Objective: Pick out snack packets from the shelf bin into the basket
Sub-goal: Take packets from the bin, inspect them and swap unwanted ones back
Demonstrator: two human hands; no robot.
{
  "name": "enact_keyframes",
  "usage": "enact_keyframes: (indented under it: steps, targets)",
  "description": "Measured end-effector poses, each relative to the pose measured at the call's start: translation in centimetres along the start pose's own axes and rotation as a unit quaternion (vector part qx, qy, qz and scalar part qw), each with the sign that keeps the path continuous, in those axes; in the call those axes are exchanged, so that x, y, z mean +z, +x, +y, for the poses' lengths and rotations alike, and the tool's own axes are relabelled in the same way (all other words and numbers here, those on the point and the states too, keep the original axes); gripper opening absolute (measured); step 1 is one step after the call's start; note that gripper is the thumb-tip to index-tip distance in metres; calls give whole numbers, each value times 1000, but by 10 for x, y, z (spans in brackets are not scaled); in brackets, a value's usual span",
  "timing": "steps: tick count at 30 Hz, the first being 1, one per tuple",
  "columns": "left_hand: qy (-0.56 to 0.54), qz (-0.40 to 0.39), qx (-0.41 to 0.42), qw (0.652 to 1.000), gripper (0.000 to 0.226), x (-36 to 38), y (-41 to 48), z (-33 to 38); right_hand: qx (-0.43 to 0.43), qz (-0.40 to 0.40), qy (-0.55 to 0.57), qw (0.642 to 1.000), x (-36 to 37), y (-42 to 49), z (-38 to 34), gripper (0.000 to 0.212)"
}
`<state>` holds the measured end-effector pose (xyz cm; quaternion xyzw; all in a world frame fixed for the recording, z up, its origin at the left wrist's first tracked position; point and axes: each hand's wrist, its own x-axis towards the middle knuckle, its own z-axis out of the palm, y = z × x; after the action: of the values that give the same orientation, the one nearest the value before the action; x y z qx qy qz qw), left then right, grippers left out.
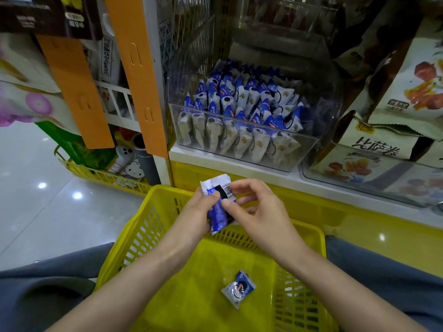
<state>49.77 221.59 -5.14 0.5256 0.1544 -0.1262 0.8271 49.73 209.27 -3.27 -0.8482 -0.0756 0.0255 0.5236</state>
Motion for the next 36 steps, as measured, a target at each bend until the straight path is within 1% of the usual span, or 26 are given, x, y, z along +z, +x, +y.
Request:
enact_keyframes:
  steps: [2,4,6,8,10,14,17,18,20,22,24,27,30,32,34,36]
  targets:
    - [16,-16,0,1000,24,-1,-2,-1,-16,-7,-50,999,1,-2,2,28]
    - [55,-32,27,998,22,-4,-6,-3,-36,-10,-71,997,1,-2,3,28]
    - [100,-35,60,993,23,-5,-10,-4,-49,-10,-59,997,-1,0,2,21]
    - [145,-34,90,985,22,-5,-13,-3,-55,-8,-43,998,-2,1,1,20]
    - [196,-29,116,973,19,-5,-16,-3,-52,-1,-39,998,-2,2,1,18]
    - [284,-31,157,945,22,-7,-20,-4,-43,2,-51,998,0,1,3,15]
    - [344,-2,195,919,5,-9,-21,-3,-43,-12,-59,997,-1,2,4,13]
    - [357,6,206,911,10,-9,-20,-3,-40,-17,-59,997,-1,2,5,12]
    - [381,14,218,898,13,-10,-20,-3,-35,-24,-56,998,-2,4,6,12]
    - [400,16,219,890,6,-11,-18,-3,-35,-25,-66,997,-3,4,6,11]
    - [410,11,213,887,7,-13,-17,-4,-38,-16,-76,996,-3,4,5,9]
    - [402,5,197,894,6,-14,-13,-5,-32,9,-94,995,-4,6,5,15]
    - [323,-1,147,935,9,-11,-8,-3,1,40,-82,996,-6,9,6,22]
    - [271,4,118,955,11,-9,-7,-2,-1,47,-94,994,-5,8,6,16]
    - [242,23,106,964,9,-8,-6,-3,-9,28,-124,992,-2,5,6,5]
    - [218,48,96,970,9,-8,-5,-3,-4,-9,-146,989,3,0,8,9]
